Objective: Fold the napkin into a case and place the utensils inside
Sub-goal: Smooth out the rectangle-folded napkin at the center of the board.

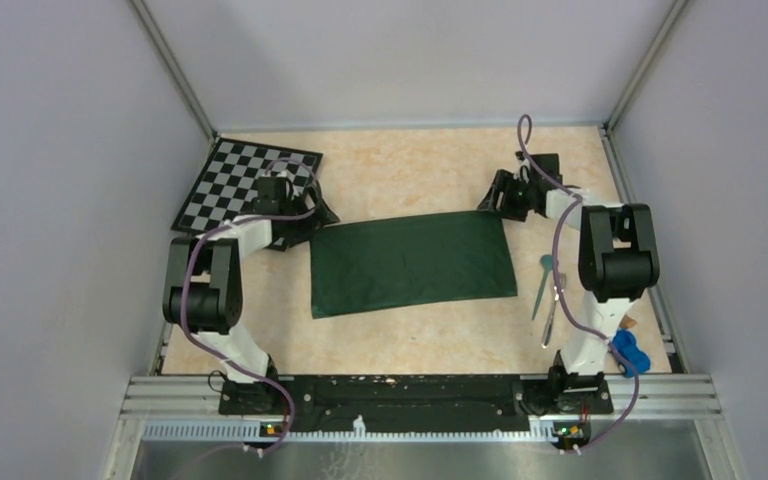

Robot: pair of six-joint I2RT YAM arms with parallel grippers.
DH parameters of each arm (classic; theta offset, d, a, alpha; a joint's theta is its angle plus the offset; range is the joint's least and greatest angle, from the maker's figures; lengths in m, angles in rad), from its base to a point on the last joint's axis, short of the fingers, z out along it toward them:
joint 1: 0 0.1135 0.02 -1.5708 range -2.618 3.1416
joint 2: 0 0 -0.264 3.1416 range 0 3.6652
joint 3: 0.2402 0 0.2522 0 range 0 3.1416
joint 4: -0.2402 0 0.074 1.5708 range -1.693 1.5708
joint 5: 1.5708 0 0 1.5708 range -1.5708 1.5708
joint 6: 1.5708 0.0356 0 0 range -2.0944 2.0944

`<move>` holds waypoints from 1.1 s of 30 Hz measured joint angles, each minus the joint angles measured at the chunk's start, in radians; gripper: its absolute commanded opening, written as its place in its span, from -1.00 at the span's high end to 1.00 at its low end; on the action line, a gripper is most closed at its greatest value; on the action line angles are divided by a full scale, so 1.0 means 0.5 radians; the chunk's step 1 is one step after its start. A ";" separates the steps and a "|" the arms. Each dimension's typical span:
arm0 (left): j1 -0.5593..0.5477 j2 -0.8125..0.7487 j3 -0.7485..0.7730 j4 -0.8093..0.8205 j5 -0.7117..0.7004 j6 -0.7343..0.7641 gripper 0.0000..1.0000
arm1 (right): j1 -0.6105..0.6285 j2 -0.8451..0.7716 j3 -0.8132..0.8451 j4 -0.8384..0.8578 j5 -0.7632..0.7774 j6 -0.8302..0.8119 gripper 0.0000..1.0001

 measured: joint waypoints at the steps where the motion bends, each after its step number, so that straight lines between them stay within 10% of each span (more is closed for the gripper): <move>1: 0.002 -0.011 0.005 -0.029 0.001 0.008 -0.97 | 0.011 -0.009 0.013 -0.038 0.040 -0.018 -0.24; 18: 0.003 0.095 0.213 -0.101 0.263 -0.036 -0.98 | 0.124 -0.017 0.053 0.014 -0.188 0.146 -0.25; 33: -0.008 0.115 0.209 -0.125 -0.113 -0.011 -0.97 | 0.079 0.034 0.119 -0.143 0.072 -0.059 -0.32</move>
